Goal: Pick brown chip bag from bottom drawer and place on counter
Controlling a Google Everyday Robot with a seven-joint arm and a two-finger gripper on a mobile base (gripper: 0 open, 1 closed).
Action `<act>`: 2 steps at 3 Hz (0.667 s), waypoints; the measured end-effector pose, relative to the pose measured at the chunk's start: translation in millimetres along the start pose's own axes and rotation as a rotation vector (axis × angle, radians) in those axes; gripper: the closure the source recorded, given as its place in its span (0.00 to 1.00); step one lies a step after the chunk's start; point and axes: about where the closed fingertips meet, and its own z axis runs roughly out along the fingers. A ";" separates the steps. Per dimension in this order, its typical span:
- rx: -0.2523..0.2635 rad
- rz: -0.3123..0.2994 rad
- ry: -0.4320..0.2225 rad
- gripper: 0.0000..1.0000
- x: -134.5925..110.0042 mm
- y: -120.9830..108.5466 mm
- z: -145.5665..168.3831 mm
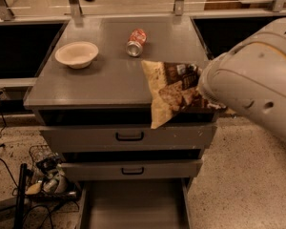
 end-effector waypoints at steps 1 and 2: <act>0.105 0.069 -0.007 1.00 -10.0 -68.5 -16.6; 0.108 0.071 -0.011 1.00 -12.3 -70.7 -17.9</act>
Offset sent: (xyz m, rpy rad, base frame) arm 0.0393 -0.0481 0.0989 0.0066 -0.1487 -0.1212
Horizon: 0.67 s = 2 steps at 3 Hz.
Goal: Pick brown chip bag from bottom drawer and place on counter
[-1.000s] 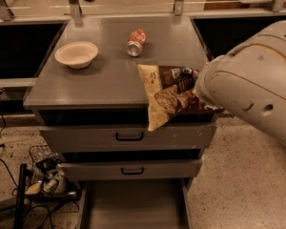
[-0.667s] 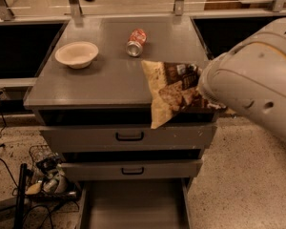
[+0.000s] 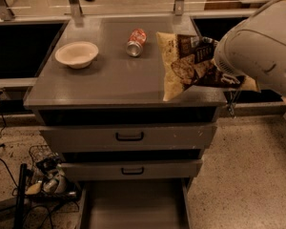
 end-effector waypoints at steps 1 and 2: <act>-0.038 0.007 0.008 1.00 -2.3 4.2 13.7; -0.094 -0.001 -0.002 1.00 -15.8 16.3 38.4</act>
Offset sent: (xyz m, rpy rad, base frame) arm 0.0565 0.0373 -0.0413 0.0723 0.1079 0.0928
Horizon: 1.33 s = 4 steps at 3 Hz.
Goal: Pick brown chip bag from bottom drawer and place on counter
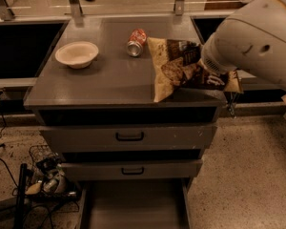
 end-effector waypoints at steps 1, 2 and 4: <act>-0.038 -0.023 -0.017 1.00 -17.7 12.2 22.1; -0.060 -0.050 -0.036 1.00 -34.6 20.9 33.8; -0.136 -0.095 -0.020 1.00 -46.5 53.8 53.8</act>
Offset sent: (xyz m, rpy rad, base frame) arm 0.0460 0.0602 -0.0205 0.0045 0.0259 0.1316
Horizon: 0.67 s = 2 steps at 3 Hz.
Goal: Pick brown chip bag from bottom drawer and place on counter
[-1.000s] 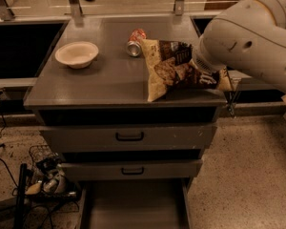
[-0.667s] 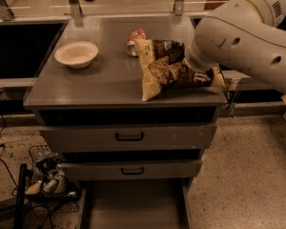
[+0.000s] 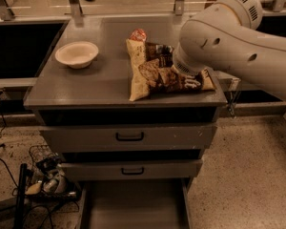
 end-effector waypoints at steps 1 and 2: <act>-0.051 -0.022 0.010 1.00 0.6 23.7 12.8; -0.053 -0.022 0.010 0.82 0.8 24.2 12.8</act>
Offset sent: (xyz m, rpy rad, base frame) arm -0.0045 0.0114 -0.0186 -0.0012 0.0385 0.0266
